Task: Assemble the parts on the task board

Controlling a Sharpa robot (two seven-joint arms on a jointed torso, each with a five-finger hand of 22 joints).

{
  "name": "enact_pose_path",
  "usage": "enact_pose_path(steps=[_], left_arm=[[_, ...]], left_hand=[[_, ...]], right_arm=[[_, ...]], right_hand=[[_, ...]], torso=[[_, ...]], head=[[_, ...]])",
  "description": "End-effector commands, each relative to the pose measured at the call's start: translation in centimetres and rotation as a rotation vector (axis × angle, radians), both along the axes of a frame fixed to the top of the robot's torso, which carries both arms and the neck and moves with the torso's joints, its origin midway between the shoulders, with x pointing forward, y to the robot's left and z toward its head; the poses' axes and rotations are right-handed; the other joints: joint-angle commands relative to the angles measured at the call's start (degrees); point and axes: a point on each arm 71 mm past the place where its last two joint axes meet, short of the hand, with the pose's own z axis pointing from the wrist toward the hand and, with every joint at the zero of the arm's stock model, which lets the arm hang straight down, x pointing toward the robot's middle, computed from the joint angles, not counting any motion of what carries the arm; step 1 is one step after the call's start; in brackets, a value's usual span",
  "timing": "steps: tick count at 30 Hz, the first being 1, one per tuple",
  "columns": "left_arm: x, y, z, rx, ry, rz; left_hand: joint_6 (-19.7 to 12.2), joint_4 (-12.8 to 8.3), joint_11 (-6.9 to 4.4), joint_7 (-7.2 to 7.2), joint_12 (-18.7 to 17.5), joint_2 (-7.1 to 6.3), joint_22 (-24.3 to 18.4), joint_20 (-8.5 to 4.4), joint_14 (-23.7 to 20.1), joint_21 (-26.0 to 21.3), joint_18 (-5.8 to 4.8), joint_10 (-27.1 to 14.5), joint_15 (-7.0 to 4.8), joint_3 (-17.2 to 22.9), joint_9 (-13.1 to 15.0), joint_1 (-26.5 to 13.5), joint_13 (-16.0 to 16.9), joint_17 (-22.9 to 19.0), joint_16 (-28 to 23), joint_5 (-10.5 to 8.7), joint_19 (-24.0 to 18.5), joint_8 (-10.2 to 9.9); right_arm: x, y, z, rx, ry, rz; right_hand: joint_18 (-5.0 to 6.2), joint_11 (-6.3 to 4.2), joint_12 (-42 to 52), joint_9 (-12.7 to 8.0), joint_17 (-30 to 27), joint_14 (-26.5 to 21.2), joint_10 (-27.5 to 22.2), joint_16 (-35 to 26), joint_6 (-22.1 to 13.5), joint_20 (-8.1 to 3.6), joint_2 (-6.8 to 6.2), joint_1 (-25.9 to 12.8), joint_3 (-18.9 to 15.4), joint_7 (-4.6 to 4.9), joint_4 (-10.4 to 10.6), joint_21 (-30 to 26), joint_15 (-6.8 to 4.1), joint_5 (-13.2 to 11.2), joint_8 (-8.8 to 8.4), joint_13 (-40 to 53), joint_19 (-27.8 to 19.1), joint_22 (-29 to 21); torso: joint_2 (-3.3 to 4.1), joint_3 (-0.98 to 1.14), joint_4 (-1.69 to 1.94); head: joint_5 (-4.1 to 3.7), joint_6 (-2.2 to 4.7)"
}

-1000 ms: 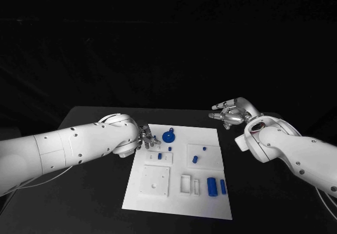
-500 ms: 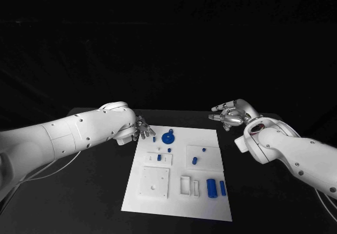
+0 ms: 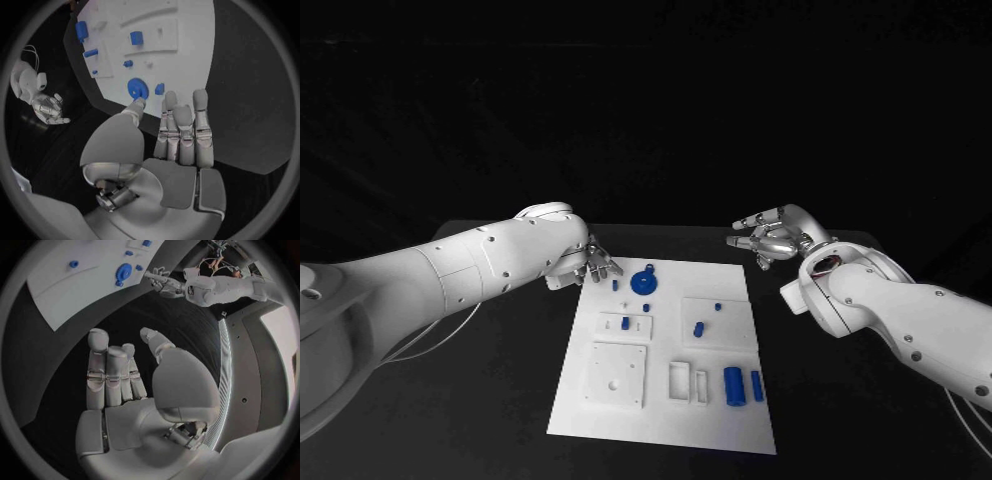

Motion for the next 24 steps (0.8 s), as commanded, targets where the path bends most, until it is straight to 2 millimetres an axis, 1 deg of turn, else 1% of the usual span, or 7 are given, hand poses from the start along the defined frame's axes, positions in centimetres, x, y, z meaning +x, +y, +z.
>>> enact_pose_path(steps=[1,7,10,17,21,22,24], left_arm=[[0.1,-0.4,-0.3,0.006,0.033,-0.038],[0.3,-0.4,-0.7,0.011,0.047,-0.040],[0.3,-0.5,-1.0,0.012,0.055,-0.042],[0.4,-0.5,-1.5,0.010,0.067,-0.048],[0.4,-0.5,-1.7,0.008,0.071,-0.050],[0.4,-0.5,-1.8,0.007,0.073,-0.051],[0.4,-0.6,-1.9,0.004,0.074,-0.052]], left_hand=[[-0.5,0.0,-0.09,-0.12,0.3,0.62,1.1,0.33,-0.3,-0.3,0.68,-0.4,0.08,-0.4,-0.1,0.0,-0.1,-0.1,0.1,0.11,-0.1,-0.1],[-0.5,-0.4,-0.06,-0.10,0.3,1.20,1.1,0.38,-0.4,-0.4,0.70,-0.6,0.12,-0.7,-0.5,0.1,-0.1,-0.2,0.2,0.19,-0.1,-0.2],[-0.6,-1.5,-0.02,-0.08,0.3,2.16,1.1,0.39,-0.5,-0.4,0.70,-0.8,0.13,-1.2,-0.7,0.2,-0.2,-0.2,0.3,0.63,-0.1,-0.2],[-0.5,-3.0,-0.16,-0.50,0.3,2.84,1.2,0.34,-0.7,-0.4,0.63,-1.0,0.05,-1.5,0.3,0.7,-0.3,-0.3,0.4,4.84,-0.2,0.9],[-1.9,-3.7,-0.32,-0.90,0.4,3.08,1.2,0.25,-0.8,-0.5,0.53,-1.2,-0.03,-1.3,5.1,0.8,-0.3,-0.4,0.5,6.41,-0.3,3.8],[-2.2,-4.0,-0.41,-1.19,0.5,3.12,1.2,0.19,-0.8,-0.4,0.46,-1.2,-0.12,-1.1,7.4,0.8,-0.2,-0.4,0.5,6.94,-0.3,5.1],[-2.4,-4.1,-0.51,-1.51,0.6,3.05,1.2,0.12,-0.8,-0.4,0.41,-1.1,-0.20,-1.1,9.2,0.9,-0.2,-0.4,0.6,7.44,-0.3,6.2]], right_arm=[[-0.1,0.2,0.0,0.000,0.000,0.015],[-0.1,0.3,0.0,0.001,0.000,0.017],[-0.1,0.4,0.0,0.002,0.000,0.018],[-0.1,0.5,0.0,0.003,0.000,0.021],[-0.1,0.6,0.0,0.003,0.000,0.022],[-0.1,0.6,0.0,0.003,0.000,0.022],[-0.1,0.6,0.0,0.004,0.000,0.022]], right_hand=[[0.65,-0.17,0.2,-0.1,-0.1,-0.5,-0.4,0.0,0.1,0.06,0.03,-0.4,-0.1,0.15,-0.2,-0.3,0.00,0.3,-0.07,-0.1,-0.4,2.5],[0.65,-0.17,0.2,-0.1,-0.1,-0.5,-0.4,0.0,0.1,0.06,0.03,-0.4,-0.1,0.15,-0.2,-0.3,0.00,0.3,-0.07,-0.1,-0.4,2.5],[0.65,-0.17,0.2,-0.1,-0.1,-0.5,-0.4,0.0,0.1,0.06,0.03,-0.4,-0.1,0.15,-0.2,-0.3,0.00,0.3,-0.07,-0.1,-0.4,2.5],[0.65,-0.17,0.2,-0.1,-0.1,-0.5,-0.4,0.0,0.1,0.06,0.03,-0.4,-0.1,0.15,-0.2,-0.3,0.00,0.3,-0.07,-0.1,-0.4,2.5],[0.65,-0.17,0.2,-0.1,-0.1,-0.5,-0.4,0.0,0.1,0.06,0.03,-0.4,-0.1,0.15,-0.2,-0.3,0.00,0.3,-0.07,-0.1,-0.4,2.5],[0.65,-0.17,0.2,-0.1,-0.1,-0.5,-0.4,0.0,0.1,0.06,0.03,-0.4,-0.1,0.15,-0.2,-0.3,0.00,0.3,-0.07,-0.1,-0.4,2.5],[0.65,-0.17,0.2,-0.1,-0.1,-0.5,-0.4,0.0,0.1,0.06,0.03,-0.4,-0.1,0.15,-0.2,-0.3,0.00,0.3,-0.07,-0.1,-0.4,2.5]], torso=[[0.15,-0.06,-0.08],[0.06,-0.07,-0.07],[0.04,-0.07,-0.04],[0.04,-0.04,-0.08],[0.04,-0.02,-0.09],[0.04,-0.02,-0.09],[0.06,-0.01,-0.13]], head=[[0.01,0.02],[-0.04,-0.18],[-0.06,-0.25],[-0.15,-0.29],[-0.24,-0.34],[-0.26,-0.36],[-0.29,-0.39]])
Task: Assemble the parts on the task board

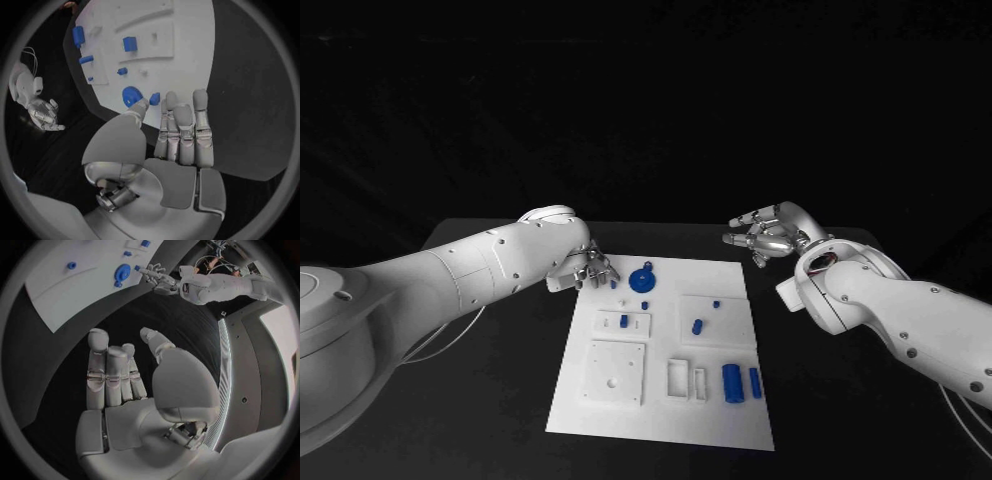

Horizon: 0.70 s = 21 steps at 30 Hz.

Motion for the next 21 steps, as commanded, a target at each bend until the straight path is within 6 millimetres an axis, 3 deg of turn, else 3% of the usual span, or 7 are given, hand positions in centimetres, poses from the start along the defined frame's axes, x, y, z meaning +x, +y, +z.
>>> enact_pose_path(steps=[1,3,7,15,21], left_arm=[[-0.07,-0.50,-0.25,-0.013,0.013,-0.034],[-0.10,-0.56,-0.40,-0.019,0.013,-0.034],[-0.12,-0.70,-0.59,-0.031,0.011,-0.033],[-0.08,-0.79,-0.68,-0.040,0.009,-0.034],[-0.04,-0.71,-0.73,-0.039,0.017,-0.034]], left_hand=[[-1.5,-0.4,-0.25,-0.54,0.5,0.47,1.2,0.02,-0.4,-0.2,0.31,-0.3,-0.28,0.4,5.3,-0.2,0.1,-0.1,0.4,1.23,-0.3,3.1],[-2.5,0.0,-0.52,-0.72,1.3,0.21,1.2,-0.07,-0.4,-0.1,0.24,-0.6,-0.38,1.0,8.8,-0.4,0.5,-0.1,0.6,1.75,-0.2,5.2],[-3.1,1.0,-0.57,-0.88,2.5,-0.36,1.1,-0.12,-0.5,0.0,0.18,-1.0,-0.39,1.3,11.0,-0.7,0.9,-0.1,0.8,1.32,-0.3,6.8],[-3.3,1.7,-0.58,-0.87,2.9,-0.43,1.1,-0.13,-0.4,0.1,0.18,-1.2,-0.43,1.4,11.5,-0.6,1.0,-0.1,0.9,1.16,-0.2,7.0],[-3.1,1.1,-0.51,-0.76,3.0,0.41,1.1,-0.07,-0.6,0.2,0.20,-1.3,-0.37,1.8,10.5,-0.4,0.9,-0.1,1.0,1.63,-0.4,5.8]], right_arm=[[-0.05,0.23,0.02,-0.001,0.000,0.016],[-0.06,0.24,0.02,-0.001,0.000,0.016],[-0.06,0.26,0.02,0.000,0.000,0.016],[-0.06,0.31,0.02,0.000,0.001,0.017],[-0.05,0.30,0.01,0.000,0.001,0.017]], right_hand=[[0.65,-0.17,0.2,-0.1,-0.1,-0.5,-0.4,0.0,0.1,0.06,0.03,-0.4,-0.1,0.15,-0.2,-0.3,0.00,0.3,-0.07,-0.1,-0.4,2.5],[0.65,-0.17,0.2,-0.1,-0.1,-0.5,-0.4,0.0,0.1,0.06,0.03,-0.4,-0.1,0.15,-0.2,-0.3,0.00,0.3,-0.07,-0.1,-0.4,2.5],[0.65,-0.17,0.2,-0.1,-0.1,-0.5,-0.4,0.0,0.1,0.06,0.03,-0.4,-0.1,0.15,-0.2,-0.3,0.00,0.3,-0.07,-0.1,-0.4,2.5],[0.65,-0.17,0.2,-0.1,-0.1,-0.5,-0.4,0.0,0.1,0.06,0.03,-0.4,-0.1,0.15,-0.2,-0.3,0.00,0.3,-0.07,-0.1,-0.4,2.5],[0.65,-0.17,0.2,-0.1,-0.1,-0.5,-0.4,0.0,0.1,0.06,0.03,-0.4,-0.1,0.15,-0.2,-0.3,0.00,0.3,-0.07,-0.1,-0.4,2.5]], torso=[[0.01,0.02,-0.05],[0.01,0.01,-0.01],[-0.02,0.01,0.03],[-0.03,0.06,0.09],[-0.07,0.03,0.08]], head=[[-0.11,-0.05],[-0.19,-0.09],[-0.27,-0.15],[-0.33,-0.13],[-0.33,-0.14]])
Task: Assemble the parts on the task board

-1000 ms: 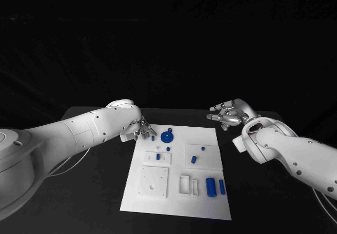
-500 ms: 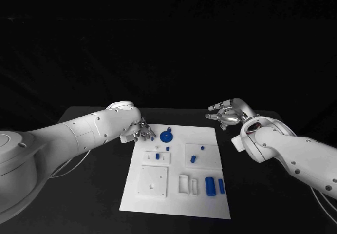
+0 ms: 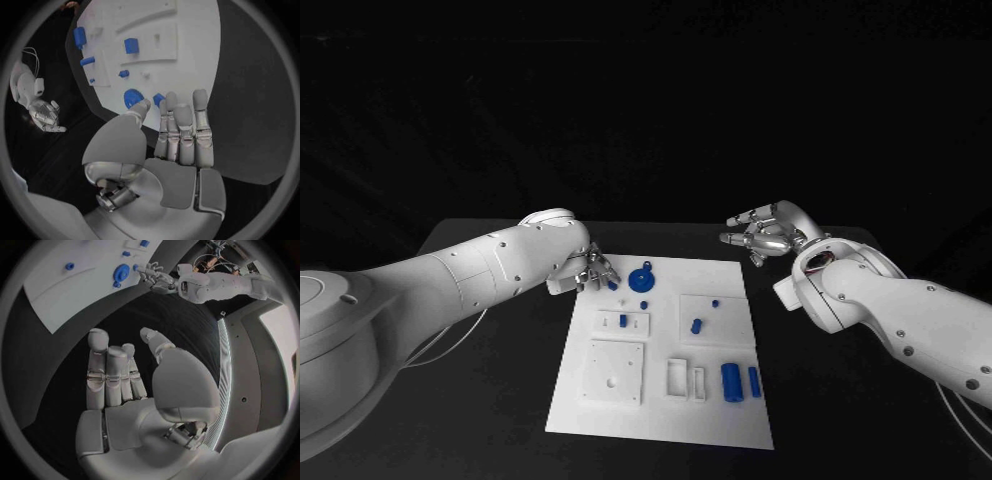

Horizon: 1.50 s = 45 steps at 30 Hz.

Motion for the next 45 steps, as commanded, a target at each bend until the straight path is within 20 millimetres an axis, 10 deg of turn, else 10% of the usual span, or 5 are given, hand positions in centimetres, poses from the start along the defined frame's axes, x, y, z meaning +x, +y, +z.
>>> enact_pose_path(steps=[1,14,21,29,45], left_arm=[[0.0,-0.3,0.0,-0.017,0.011,-0.018],[0.2,-0.1,0.2,-0.021,-0.025,-0.006],[-0.1,0.0,0.9,-0.018,-0.160,-0.051],[-0.8,-0.7,2.2,-0.012,-0.374,-0.201],[-1.7,-2.8,1.3,0.168,-0.348,-0.351]], left_hand=[[-0.2,-0.2,0.10,0.26,0.3,0.84,1.2,-0.07,-0.4,0.2,0.20,-0.3,-0.16,0.2,-0.1,0.0,-0.1,-0.1,0.3,0.36,-0.4,-0.2],[0.7,4.1,0.81,1.77,1.3,-1.89,1.1,0.44,-0.3,0.2,0.76,-0.8,0.36,-6.8,-7.7,-1.8,0.2,-0.2,0.5,-11.95,-0.3,-4.9],[0.0,-4.1,1.20,2.79,0.9,0.70,1.0,0.56,0.0,-0.4,0.89,-1.6,0.48,-9.0,-13.9,7.2,-0.2,-1.0,-1.2,-4.94,-0.2,-7.4],[1.2,-9.2,1.64,3.78,-4.7,1.46,0.9,0.93,0.5,-1.9,1.37,-0.8,0.93,-11.2,-23.9,14.5,-4.0,-1.8,-4.0,-6.09,0.3,-11.3],[6.2,-2.0,2.57,4.00,-9.3,-0.97,1.1,1.64,0.4,-3.9,1.76,0.0,1.59,-15.1,-31.8,10.3,-5.4,-0.9,-4.6,-10.22,0.9,-18.6]], right_arm=[[0.0,0.2,0.0,-0.002,0.001,0.014],[0.0,0.1,0.0,-0.003,0.003,0.013],[0.0,-0.2,0.0,-0.005,0.005,0.010],[0.0,-0.4,-0.1,-0.007,0.007,0.007],[0.1,-0.4,-0.1,-0.007,0.010,0.009]], right_hand=[[0.65,-0.17,0.2,-0.1,-0.1,-0.5,-0.4,0.0,0.1,0.06,0.03,-0.4,-0.1,0.15,-0.2,-0.3,0.00,0.3,-0.07,-0.1,-0.4,2.5],[0.64,-0.16,0.3,-0.1,-0.1,-0.5,-0.4,0.0,0.1,0.06,0.08,-0.5,0.2,0.15,-0.3,-0.2,-0.01,0.2,-0.06,-0.1,-0.4,2.5],[0.64,-0.16,0.3,-0.1,-0.1,-0.5,-0.4,0.0,0.1,0.06,0.08,-0.5,0.2,0.15,-0.3,-0.2,-0.01,0.2,-0.06,-0.1,-0.4,2.5],[0.64,-0.16,0.3,-0.1,-0.1,-0.5,-0.4,0.0,0.1,0.06,0.08,-0.5,0.2,0.15,-0.3,-0.2,-0.01,0.2,-0.06,-0.1,-0.4,2.5],[0.65,-0.17,0.3,-0.1,0.0,-0.4,-0.4,0.1,0.1,0.06,0.14,-0.4,0.2,0.16,-0.4,-0.1,-0.01,0.2,-0.06,-0.1,-0.3,2.6]], torso=[[-0.01,-0.03,0.00],[-0.03,-0.04,0.04],[-0.05,-0.01,0.08],[-0.01,-0.08,0.10],[0.04,0.01,-0.11]], head=[[-0.01,-0.01],[-0.10,0.14],[-0.34,0.40],[-0.73,0.56],[-0.29,0.59]])
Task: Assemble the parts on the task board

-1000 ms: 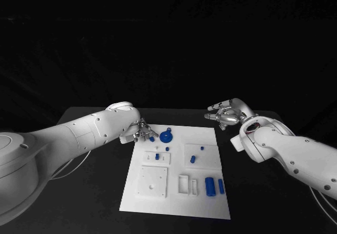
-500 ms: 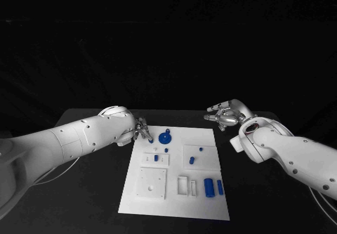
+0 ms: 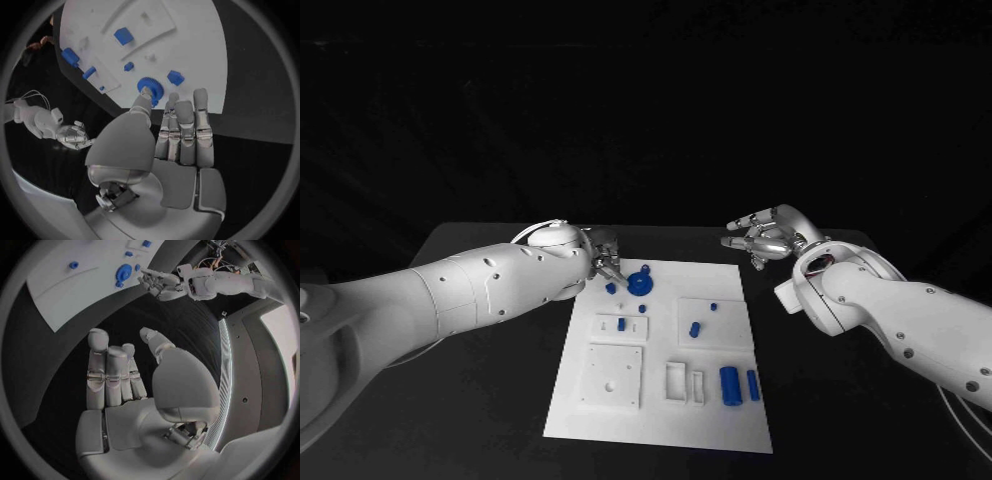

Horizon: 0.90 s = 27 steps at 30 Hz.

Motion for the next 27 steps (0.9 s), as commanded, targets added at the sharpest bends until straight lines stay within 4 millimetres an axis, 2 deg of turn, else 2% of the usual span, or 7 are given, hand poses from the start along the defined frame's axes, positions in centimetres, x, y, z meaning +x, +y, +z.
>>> enact_pose_path(steps=[1,4,5,6,10,18,27], left_arm=[[-0.1,-0.2,-0.3,0.107,0.006,-0.028],[-0.1,-0.1,-0.7,0.148,0.019,-0.016],[-0.1,0.0,-0.8,0.159,0.023,-0.012],[-0.1,0.0,-0.8,0.165,0.024,-0.010],[-0.1,0.3,-1.1,0.187,0.026,0.001],[0.1,0.3,-1.4,0.191,0.005,0.009],[0.1,0.3,-1.8,0.188,0.001,0.008]], left_hand=[[1.2,0.7,0.24,-0.31,-0.1,0.01,1.1,0.18,0.0,-0.3,0.85,0.4,0.10,0.2,0.2,-0.8,0.1,0.1,-0.1,-0.74,0.3,0.0],[3.1,1.0,-0.23,-1.01,0.3,-0.11,1.1,-0.10,0.5,-0.3,0.70,1.2,-0.22,0.4,1.7,-0.9,0.3,0.2,0.0,-1.08,0.6,1.0],[3.1,1.0,-0.23,-1.01,0.3,-0.11,1.1,-0.11,0.5,-0.3,0.69,1.2,-0.21,0.4,1.8,-0.9,0.3,0.2,0.0,-1.09,0.6,1.0],[2.8,1.2,-0.23,-1.01,0.4,-0.21,1.1,-0.17,0.5,-0.4,0.58,1.2,-0.22,0.7,3.6,-0.9,0.3,0.3,-0.2,-1.23,0.7,0.8],[2.6,1.6,-0.18,-0.97,0.5,-0.60,1.1,-0.13,0.5,-0.4,0.59,1.0,-0.19,0.8,4.8,-1.2,0.3,0.3,-0.3,-1.59,0.7,0.5],[2.1,1.6,-0.10,-0.83,0.5,-0.42,1.1,-0.10,0.5,-0.5,0.65,0.7,-0.13,1.0,5.0,-0.9,0.3,0.4,-0.3,-1.55,0.7,0.3],[2.2,0.9,-0.15,-0.89,0.5,0.86,1.1,-0.10,0.7,-0.6,0.70,0.8,-0.17,0.9,5.3,-0.1,0.2,0.4,-0.4,-1.34,0.9,0.2]], right_arm=[[0.0,0.1,0.0,-0.002,0.004,0.016],[0.0,0.1,0.0,-0.002,0.004,0.016],[0.0,0.1,0.0,-0.003,0.004,0.016],[0.0,0.1,0.0,-0.003,0.004,0.016],[-0.1,0.1,0.0,-0.003,0.004,0.015],[-0.1,0.1,0.0,-0.002,0.003,0.016],[-0.1,0.1,0.0,-0.002,0.004,0.016]], right_hand=[[0.65,-0.17,0.3,-0.1,0.0,-0.4,-0.4,0.1,0.1,0.05,0.14,-0.4,0.1,0.16,-0.2,-0.1,-0.01,0.2,-0.06,-0.1,-0.3,2.6],[0.65,-0.17,0.3,-0.1,0.0,-0.4,-0.4,0.1,0.1,0.05,0.14,-0.4,0.1,0.16,-0.2,-0.1,-0.01,0.2,-0.06,-0.1,-0.3,2.6],[0.65,-0.17,0.3,-0.1,0.0,-0.4,-0.4,0.1,0.1,0.05,0.14,-0.4,0.1,0.16,-0.2,-0.1,-0.01,0.2,-0.06,-0.1,-0.3,2.6],[0.65,-0.17,0.3,-0.1,0.0,-0.4,-0.4,0.1,0.1,0.05,0.14,-0.4,0.1,0.16,-0.2,-0.1,-0.01,0.2,-0.06,-0.1,-0.3,2.6],[0.65,-0.17,0.3,-0.1,0.0,-0.4,-0.4,0.1,0.1,0.05,0.14,-0.4,0.1,0.16,-0.2,-0.1,-0.01,0.2,-0.06,-0.1,-0.3,2.6],[0.65,-0.17,0.3,-0.1,0.0,-0.4,-0.4,0.1,0.1,0.05,0.14,-0.4,0.1,0.16,-0.2,-0.1,-0.01,0.2,-0.06,-0.1,-0.3,2.6],[0.65,-0.17,0.3,-0.1,0.0,-0.4,-0.4,0.1,0.1,0.05,0.14,-0.4,0.1,0.16,-0.2,-0.1,-0.01,0.2,-0.06,-0.1,-0.3,2.6]], torso=[[0.06,0.08,-0.11],[0.12,0.10,-0.13],[0.12,0.10,-0.12],[0.14,0.10,-0.12],[0.10,0.07,-0.03],[0.09,-0.03,-0.04],[0.17,-0.05,-0.05]], head=[[0.07,-0.04],[-0.02,-0.03],[-0.06,-0.03],[-0.08,-0.03],[-0.23,-0.13],[-0.27,-0.30],[-0.43,-0.51]])
